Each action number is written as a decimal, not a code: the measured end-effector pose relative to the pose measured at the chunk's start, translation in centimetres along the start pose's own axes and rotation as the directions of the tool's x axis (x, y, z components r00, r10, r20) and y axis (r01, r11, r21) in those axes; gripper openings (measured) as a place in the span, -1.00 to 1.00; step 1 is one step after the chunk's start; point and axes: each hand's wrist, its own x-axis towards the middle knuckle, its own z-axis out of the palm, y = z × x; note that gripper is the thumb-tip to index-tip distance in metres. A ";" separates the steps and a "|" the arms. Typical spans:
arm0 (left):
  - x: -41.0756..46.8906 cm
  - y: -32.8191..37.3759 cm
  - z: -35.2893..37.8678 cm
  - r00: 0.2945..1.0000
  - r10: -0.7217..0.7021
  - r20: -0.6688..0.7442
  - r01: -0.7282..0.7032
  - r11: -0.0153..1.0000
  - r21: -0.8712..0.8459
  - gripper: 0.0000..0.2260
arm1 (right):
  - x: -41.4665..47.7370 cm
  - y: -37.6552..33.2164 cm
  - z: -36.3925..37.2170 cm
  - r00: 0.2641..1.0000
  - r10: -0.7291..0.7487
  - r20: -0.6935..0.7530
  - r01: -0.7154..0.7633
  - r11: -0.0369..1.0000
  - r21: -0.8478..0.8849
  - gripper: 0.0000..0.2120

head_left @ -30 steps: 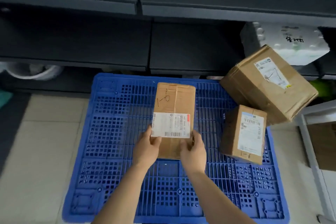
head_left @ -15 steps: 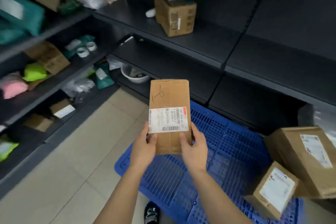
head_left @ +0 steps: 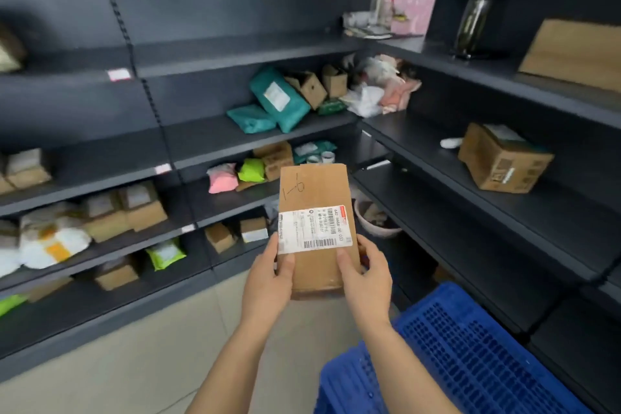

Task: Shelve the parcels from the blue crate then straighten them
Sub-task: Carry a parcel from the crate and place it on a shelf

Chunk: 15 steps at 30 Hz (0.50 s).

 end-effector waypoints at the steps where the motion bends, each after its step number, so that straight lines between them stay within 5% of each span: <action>1: 1.1 0.0 -1.9 1.000 0.014 -0.027 -0.014 1.000 0.010 -0.57 | 0.4 -1.0 2.1 1.000 -0.020 0.015 0.020 1.000 0.009 -0.62; 15: 16.2 -1.6 -26.0 0.943 0.068 -0.326 -0.064 0.998 0.025 -0.55 | 4.0 -14.8 28.1 0.901 -0.331 0.281 0.290 0.940 0.178 -0.62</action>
